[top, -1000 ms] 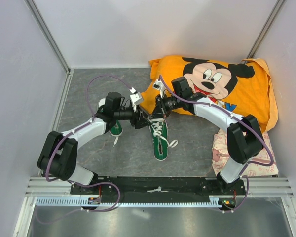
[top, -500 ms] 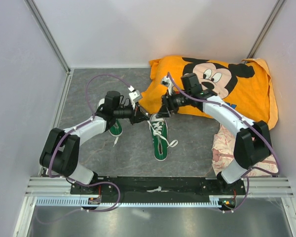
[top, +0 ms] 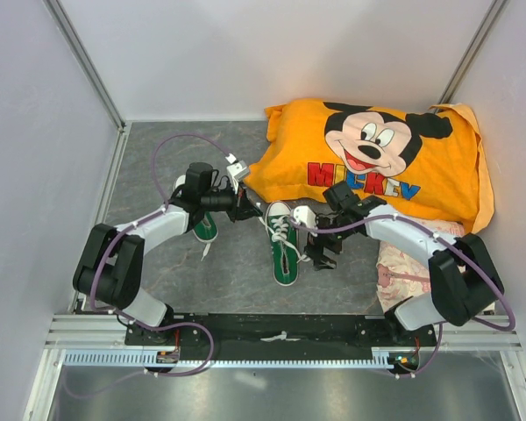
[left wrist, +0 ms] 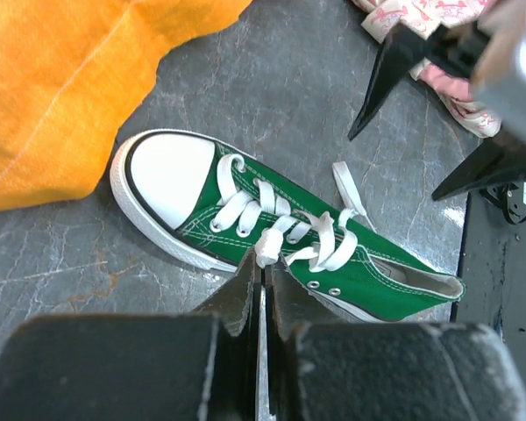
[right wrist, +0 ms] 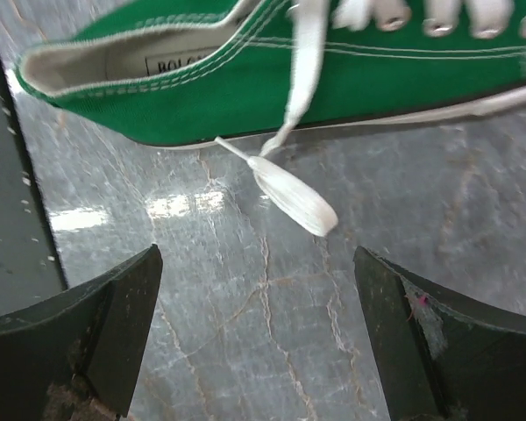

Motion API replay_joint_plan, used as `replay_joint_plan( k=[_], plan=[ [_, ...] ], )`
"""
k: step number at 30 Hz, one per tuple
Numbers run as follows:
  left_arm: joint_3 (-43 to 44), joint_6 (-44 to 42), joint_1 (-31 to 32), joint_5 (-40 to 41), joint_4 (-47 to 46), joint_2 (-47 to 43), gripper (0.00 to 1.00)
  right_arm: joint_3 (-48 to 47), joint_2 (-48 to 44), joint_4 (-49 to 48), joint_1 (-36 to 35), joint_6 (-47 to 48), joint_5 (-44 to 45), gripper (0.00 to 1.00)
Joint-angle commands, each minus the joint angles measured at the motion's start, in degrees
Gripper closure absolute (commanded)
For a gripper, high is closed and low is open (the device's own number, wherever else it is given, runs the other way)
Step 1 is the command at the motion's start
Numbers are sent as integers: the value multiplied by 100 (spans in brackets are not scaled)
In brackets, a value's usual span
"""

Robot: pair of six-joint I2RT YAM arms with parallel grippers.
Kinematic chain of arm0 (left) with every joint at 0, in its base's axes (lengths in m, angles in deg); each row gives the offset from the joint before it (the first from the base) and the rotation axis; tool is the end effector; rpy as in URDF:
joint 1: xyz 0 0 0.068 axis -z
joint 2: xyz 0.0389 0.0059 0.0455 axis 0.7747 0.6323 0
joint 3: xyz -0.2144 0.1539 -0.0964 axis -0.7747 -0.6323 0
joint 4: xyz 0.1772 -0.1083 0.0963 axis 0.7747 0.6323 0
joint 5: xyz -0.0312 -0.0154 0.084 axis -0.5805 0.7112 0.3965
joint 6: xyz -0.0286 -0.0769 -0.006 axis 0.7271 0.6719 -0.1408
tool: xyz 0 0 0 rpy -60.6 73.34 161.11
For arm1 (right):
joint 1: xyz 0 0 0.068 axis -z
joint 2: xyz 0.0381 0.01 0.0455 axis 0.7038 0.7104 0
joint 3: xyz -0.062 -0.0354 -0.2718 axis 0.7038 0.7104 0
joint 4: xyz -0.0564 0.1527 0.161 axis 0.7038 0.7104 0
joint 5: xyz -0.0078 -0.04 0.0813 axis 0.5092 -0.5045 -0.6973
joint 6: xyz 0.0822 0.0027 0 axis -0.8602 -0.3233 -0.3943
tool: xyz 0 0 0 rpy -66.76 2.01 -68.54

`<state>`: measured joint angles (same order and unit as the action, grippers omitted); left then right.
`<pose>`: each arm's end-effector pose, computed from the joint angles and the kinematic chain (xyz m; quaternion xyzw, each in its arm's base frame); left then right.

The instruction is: Tie the shoes

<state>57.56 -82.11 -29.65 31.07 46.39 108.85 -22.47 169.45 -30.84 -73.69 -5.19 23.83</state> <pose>0.2708 -0.1636 0.2313 0.3565 0.7337 -0.4405 0.3750 0.1962 0.1529 0.2032 -0.5877 0.7419 0.2578 0.1942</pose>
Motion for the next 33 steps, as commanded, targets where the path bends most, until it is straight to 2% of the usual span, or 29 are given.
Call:
replay_joint_plan(
  k=[1,5,9,13,15,17,18,20,21,23,27,33],
  plan=[
    [92,216,-12,-122,9,72,98,374,-34,-853,-409,487,519,3],
    [74,295,-21,-96,-9,125,98,621,142,-1626,-577,241,862,4],
    [74,374,-30,-96,-26,160,98,683,344,-1961,-857,39,1047,8],
    [118,400,-91,-96,0,204,99,656,581,-2146,-1121,-242,1135,28],
    [136,444,-117,-87,9,212,98,656,660,-2199,-1244,-470,1179,31],
    [136,444,-126,-87,18,213,99,639,774,-2243,-1323,-637,1292,44],
    [127,444,-135,-87,44,213,98,630,792,-2243,-1359,-673,1293,58],
    [127,436,-144,-87,62,204,98,604,740,-2208,-1376,-796,1137,71],
    [136,409,-144,-87,114,212,98,604,696,-2208,-1403,-962,1048,84],
    [171,392,-144,-52,202,221,98,542,599,-2217,-1508,-1138,1012,100],
    [224,401,-144,-52,369,195,98,472,450,-2086,-1517,-1289,1108,100],
    [337,357,-214,185,755,116,98,603,-252,-1409,-1237,-1148,1372,100]
  ],
)
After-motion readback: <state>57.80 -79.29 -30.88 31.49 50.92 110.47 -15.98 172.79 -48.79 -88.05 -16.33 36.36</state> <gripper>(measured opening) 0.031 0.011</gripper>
